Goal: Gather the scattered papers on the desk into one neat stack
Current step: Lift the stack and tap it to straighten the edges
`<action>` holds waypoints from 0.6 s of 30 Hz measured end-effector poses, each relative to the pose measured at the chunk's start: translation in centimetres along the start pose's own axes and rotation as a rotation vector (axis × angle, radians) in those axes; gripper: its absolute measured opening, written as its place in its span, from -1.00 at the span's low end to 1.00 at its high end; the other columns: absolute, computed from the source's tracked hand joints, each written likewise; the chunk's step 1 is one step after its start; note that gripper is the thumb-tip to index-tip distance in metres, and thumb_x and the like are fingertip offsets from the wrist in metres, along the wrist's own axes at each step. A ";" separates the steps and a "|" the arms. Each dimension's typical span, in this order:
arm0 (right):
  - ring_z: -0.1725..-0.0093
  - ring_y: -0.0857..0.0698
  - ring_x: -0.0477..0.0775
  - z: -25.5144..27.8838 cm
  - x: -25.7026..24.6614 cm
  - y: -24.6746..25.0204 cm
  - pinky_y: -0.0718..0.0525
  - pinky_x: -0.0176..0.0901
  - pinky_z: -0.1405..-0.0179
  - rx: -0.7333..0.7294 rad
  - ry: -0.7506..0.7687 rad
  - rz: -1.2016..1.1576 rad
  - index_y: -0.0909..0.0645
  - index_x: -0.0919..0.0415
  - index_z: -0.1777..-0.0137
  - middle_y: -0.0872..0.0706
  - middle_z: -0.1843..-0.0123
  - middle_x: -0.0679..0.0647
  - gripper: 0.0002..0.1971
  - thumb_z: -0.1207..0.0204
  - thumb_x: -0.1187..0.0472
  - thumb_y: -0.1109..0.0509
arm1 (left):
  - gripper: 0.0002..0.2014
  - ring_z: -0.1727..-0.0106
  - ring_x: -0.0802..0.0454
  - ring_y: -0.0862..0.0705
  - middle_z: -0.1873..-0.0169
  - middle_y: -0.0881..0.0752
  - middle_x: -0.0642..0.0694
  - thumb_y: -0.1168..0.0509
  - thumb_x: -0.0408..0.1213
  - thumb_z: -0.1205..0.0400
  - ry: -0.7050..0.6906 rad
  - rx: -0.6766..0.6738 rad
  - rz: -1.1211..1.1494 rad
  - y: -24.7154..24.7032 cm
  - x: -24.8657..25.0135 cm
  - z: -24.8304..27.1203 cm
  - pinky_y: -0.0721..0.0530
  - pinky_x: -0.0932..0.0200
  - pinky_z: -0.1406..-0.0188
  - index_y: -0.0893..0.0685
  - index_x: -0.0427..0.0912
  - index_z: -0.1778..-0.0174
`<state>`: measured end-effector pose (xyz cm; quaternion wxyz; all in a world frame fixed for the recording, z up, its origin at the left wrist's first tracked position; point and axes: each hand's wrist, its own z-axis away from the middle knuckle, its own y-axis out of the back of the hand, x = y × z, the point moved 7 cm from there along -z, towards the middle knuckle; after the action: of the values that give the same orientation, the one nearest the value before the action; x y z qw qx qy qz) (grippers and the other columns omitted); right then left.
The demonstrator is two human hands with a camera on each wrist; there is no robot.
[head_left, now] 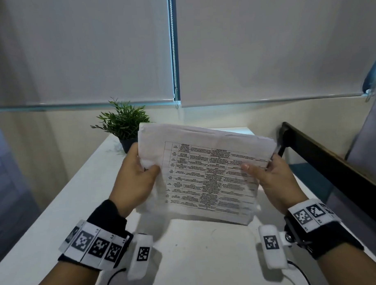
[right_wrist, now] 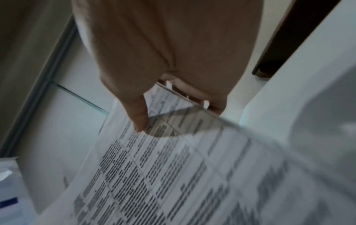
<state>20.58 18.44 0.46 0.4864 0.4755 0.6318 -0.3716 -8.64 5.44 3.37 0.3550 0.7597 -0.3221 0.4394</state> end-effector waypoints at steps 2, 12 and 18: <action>-0.10 -0.78 -0.07 -0.2 -1.6 1.1 -0.79 -0.05 -0.12 0.135 0.042 0.196 -0.47 0.05 -0.56 -0.73 -0.29 0.07 -0.23 -0.38 0.24 -0.71 | -0.59 0.05 0.35 -0.81 0.00 -0.80 0.12 -0.33 -0.60 -0.61 -0.108 -0.003 -0.092 0.8 2.8 -0.3 -0.77 0.44 0.09 -0.59 0.00 -0.20; -0.12 -0.84 0.08 -0.8 -9.2 -5.9 -0.81 0.23 -0.16 -0.134 0.366 0.616 -0.72 0.06 -0.30 -0.88 -0.13 0.02 -0.57 -0.43 0.13 -0.67 | -0.70 0.40 -0.01 -0.52 0.29 -0.64 0.01 -0.39 -0.37 -0.51 -0.645 -0.089 -0.733 -1.8 15.4 0.4 -0.57 0.08 0.27 -0.57 -0.06 -0.14; -0.10 -0.90 0.16 -1.5 -6.2 -3.9 -0.79 0.39 -0.25 -0.080 0.185 0.179 -0.83 0.06 -0.07 -0.94 -0.06 0.05 -0.75 -0.52 0.42 -0.56 | -0.15 -0.54 -0.20 -0.39 -0.51 -0.47 -0.10 -0.55 -0.02 -0.40 -0.355 0.440 -0.543 3.2 11.1 -0.1 -0.35 -0.17 -0.47 -0.33 0.12 -0.60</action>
<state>16.92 17.31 6.83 0.4760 0.5425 0.6433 -0.2557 -6.76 1.80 14.14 0.2259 0.9395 -0.0640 0.2496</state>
